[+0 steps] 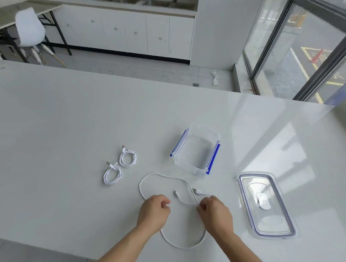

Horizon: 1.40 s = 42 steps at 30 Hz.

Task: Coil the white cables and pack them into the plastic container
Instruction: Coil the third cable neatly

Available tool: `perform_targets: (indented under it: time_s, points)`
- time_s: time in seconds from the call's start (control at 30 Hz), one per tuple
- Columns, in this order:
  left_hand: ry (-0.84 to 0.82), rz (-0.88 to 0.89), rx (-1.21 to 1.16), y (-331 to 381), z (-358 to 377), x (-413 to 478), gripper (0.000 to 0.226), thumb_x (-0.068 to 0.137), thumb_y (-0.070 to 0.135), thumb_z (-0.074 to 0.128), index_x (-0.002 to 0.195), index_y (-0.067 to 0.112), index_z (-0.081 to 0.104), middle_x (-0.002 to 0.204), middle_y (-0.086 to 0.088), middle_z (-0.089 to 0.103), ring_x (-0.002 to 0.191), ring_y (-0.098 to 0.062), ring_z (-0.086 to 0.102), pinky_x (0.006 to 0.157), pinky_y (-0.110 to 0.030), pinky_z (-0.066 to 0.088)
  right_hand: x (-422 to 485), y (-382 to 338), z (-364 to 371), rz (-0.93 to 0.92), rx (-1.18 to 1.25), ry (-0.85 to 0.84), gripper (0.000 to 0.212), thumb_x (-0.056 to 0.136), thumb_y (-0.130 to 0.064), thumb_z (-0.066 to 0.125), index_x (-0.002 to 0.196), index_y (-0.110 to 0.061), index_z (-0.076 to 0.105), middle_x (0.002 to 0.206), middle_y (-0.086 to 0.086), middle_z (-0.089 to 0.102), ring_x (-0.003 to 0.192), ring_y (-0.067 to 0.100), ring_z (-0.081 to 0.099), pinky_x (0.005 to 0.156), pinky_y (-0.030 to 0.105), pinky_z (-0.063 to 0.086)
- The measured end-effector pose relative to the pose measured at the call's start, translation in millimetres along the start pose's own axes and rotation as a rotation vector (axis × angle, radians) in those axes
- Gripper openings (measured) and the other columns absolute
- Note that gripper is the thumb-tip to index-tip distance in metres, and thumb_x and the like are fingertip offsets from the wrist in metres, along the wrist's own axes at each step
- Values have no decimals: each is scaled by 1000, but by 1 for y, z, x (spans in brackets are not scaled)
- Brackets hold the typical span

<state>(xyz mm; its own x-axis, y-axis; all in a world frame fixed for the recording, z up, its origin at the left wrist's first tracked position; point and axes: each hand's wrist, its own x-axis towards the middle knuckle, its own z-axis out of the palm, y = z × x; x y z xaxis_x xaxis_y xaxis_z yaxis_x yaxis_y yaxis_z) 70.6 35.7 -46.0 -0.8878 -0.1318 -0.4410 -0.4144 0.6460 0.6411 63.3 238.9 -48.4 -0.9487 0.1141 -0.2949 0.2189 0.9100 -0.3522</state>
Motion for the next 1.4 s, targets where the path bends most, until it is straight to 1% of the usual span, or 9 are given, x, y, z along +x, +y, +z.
perform_targets:
  time_s: [0.37, 0.57, 0.63, 0.73, 0.8, 1.0, 1.13, 1.23, 1.4]
  points:
    - [-51, -98, -663, 22, -17, -4, 39, 91, 53, 62, 80, 15, 64, 80, 1, 67, 72, -14, 62, 69, -27, 47, -21, -15, -20, -310, 192, 221, 8, 84, -21, 78, 81, -28, 77, 77, -11, 71, 64, 13, 62, 58, 25, 48]
    - [620, 523, 24, 51, -22, -4, 14, 82, 26, 74, 83, 21, 61, 83, 7, 60, 80, -18, 57, 67, -31, 47, -24, -16, -30, -603, 34, 413, 20, 71, -4, 86, 71, -18, 72, 66, -5, 64, 53, 21, 59, 41, 26, 47]
    - [473, 664, 105, 63, -28, 0, 7, 90, 32, 64, 89, 25, 63, 96, 1, 66, 96, -20, 58, 80, -34, 49, -23, -13, -30, -664, -41, 454, 23, 69, 0, 85, 70, -16, 69, 68, -5, 65, 55, 22, 57, 42, 29, 47]
    - [-131, 281, 239, 91, -28, 8, 32, 98, 57, 37, 73, 49, 55, 79, -2, 68, 89, -29, 62, 81, -38, 48, -26, -14, -27, -783, -81, 482, 24, 67, 4, 82, 72, -15, 69, 78, -6, 71, 59, 22, 57, 45, 30, 48]
    - [-328, 17, 3, 103, -21, 13, 54, 92, 65, 45, 86, 19, 73, 77, -2, 72, 76, -21, 65, 82, -34, 51, -27, -16, -27, -851, -76, 483, 22, 68, 4, 81, 76, -14, 71, 88, -6, 75, 64, 22, 60, 48, 30, 50]
    - [-215, -302, -850, 102, -17, 27, 15, 97, 20, 58, 90, 11, 68, 85, -6, 75, 78, -20, 71, 67, -27, 48, -23, -6, -30, -867, -35, 516, 20, 74, -1, 78, 78, -18, 68, 110, -1, 74, 79, 20, 65, 48, 28, 51]
    - [-124, -187, -973, 93, -45, 31, 19, 101, 8, 53, 88, 5, 67, 84, -12, 65, 77, -25, 66, 73, -32, 54, -20, 20, -32, -634, -115, 365, 24, 70, -7, 83, 70, -21, 64, 87, -6, 65, 68, 18, 60, 39, 28, 44]
    - [-227, -46, -1156, 97, -61, 19, 20, 103, 3, 47, 101, -2, 66, 85, -19, 72, 80, -32, 74, 77, -39, 62, -14, 30, -38, -373, -195, 145, 18, 81, -18, 71, 92, -32, 73, 106, -16, 62, 89, 11, 65, 59, 25, 48]
    - [-294, 88, -1139, 118, -56, -4, 22, 103, 2, 47, 102, -1, 69, 90, -21, 75, 92, -35, 75, 80, -37, 62, -23, -16, -57, -215, 798, -260, 49, 80, -37, 69, 129, -37, 63, 130, -18, 65, 114, 0, 61, 92, 23, 50]
